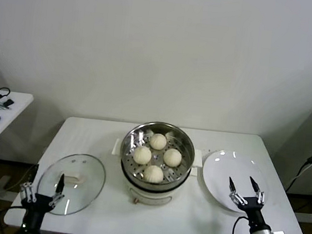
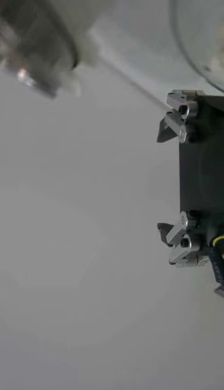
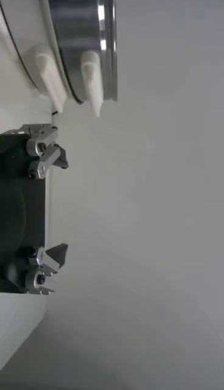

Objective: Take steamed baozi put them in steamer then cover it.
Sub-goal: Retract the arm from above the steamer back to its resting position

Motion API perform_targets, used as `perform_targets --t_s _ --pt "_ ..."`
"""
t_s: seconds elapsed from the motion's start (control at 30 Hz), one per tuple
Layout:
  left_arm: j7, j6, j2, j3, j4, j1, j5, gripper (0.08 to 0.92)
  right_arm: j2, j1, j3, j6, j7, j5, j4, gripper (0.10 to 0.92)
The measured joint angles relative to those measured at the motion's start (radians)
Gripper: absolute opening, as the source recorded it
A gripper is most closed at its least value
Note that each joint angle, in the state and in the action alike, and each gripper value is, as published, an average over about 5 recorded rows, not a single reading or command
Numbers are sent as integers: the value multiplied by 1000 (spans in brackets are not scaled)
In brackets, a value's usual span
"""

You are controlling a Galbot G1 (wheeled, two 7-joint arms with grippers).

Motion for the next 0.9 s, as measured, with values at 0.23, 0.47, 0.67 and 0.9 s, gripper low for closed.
perform_targets --t_s 0.23,0.47,0.67,0.9 --pt "-44 18 34 -9 164 -80 243 823 36 -37 22 26 6 5 4 823" --pt "-67 42 49 -4 305 -160 369 823 51 -59 43 39 11 13 9 823" --pt "-70 58 53 5 385 -219 433 823 62 -71 53 48 11 16 8 823" --pt "-65 85 60 16 434 -285 471 823 67 -81 61 61 11 16 0 823"
